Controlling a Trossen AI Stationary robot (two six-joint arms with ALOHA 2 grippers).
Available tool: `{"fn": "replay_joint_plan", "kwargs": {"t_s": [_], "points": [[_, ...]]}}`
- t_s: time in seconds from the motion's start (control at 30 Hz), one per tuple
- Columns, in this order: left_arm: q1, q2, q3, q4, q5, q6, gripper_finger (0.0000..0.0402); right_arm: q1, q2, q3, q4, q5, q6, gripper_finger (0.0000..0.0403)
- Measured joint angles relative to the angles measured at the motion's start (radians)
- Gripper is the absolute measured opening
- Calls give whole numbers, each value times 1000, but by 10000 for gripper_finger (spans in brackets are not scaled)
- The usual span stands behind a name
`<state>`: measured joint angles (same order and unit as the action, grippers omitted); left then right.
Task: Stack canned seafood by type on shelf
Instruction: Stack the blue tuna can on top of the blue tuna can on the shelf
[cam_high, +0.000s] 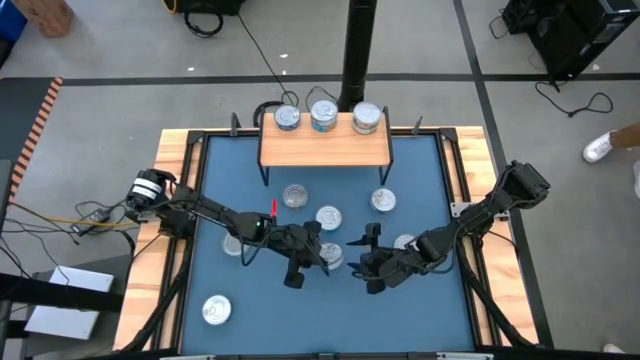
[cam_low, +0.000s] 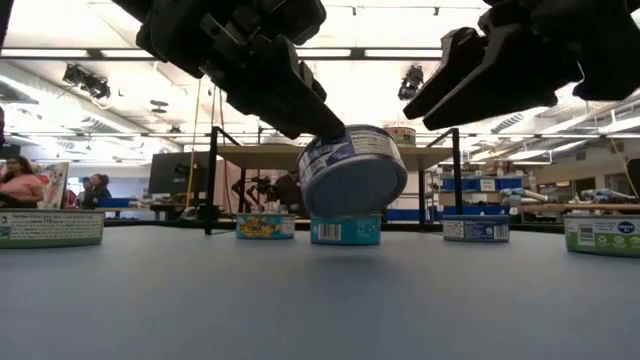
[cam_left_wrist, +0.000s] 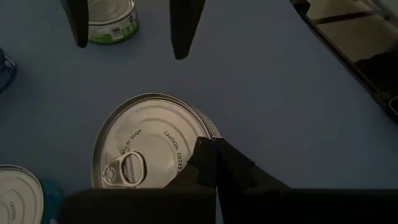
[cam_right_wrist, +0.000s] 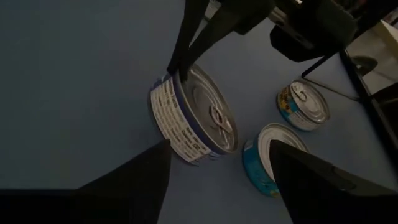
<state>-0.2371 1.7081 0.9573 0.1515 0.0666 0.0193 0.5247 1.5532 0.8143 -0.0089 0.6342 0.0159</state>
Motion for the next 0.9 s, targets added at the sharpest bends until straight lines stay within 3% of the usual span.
{"fn": "replay_joint_plan", "kwargs": {"t_s": [0.3, 0.53, 0.9], "points": [[16, 0, 0, 49, 8, -28, 0, 27, 70, 8, 16, 66, -196, 280], [23, 0, 0, 67, 25, -31, 0, 68, 188, 77, 10, 189, -229, 280], [22, 0, 0, 85, 44, -51, 0, 79, 177, 98, 30, 214, -268, 280]]}}
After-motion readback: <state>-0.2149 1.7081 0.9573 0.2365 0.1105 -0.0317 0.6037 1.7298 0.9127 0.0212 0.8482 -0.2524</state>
